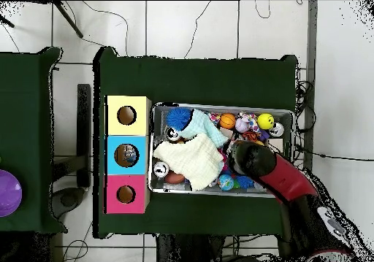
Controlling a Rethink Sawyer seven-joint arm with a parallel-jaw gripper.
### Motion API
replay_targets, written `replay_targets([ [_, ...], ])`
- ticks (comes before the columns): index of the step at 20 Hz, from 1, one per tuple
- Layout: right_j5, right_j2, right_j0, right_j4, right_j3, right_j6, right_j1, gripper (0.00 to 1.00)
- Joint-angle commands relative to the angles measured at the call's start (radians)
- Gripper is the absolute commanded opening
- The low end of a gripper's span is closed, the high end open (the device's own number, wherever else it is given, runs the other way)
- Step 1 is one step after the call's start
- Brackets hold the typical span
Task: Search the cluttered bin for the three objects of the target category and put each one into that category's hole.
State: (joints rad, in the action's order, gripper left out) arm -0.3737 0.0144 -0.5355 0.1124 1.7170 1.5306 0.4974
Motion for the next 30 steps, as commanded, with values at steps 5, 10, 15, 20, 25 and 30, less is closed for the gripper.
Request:
replay_targets([
  [5, 0.075, -0.140, -0.051, -0.022, 0.035, 0.104, -0.120, 1.00],
  [10, 0.076, -0.152, -0.071, -0.036, 0.057, 0.096, -0.103, 1.00],
  [15, -0.024, -0.161, -0.128, -0.045, 0.098, 0.048, -0.015, 1.00],
  [20, -0.076, -0.157, -0.136, -0.045, 0.133, 0.046, 0.053, 1.00],
  [25, -0.079, -0.165, -0.134, -0.035, 0.138, 0.059, 0.056, 1.00],
  [30, 0.009, -0.186, -0.120, -0.034, 0.134, 0.086, -0.012, 1.00],
])
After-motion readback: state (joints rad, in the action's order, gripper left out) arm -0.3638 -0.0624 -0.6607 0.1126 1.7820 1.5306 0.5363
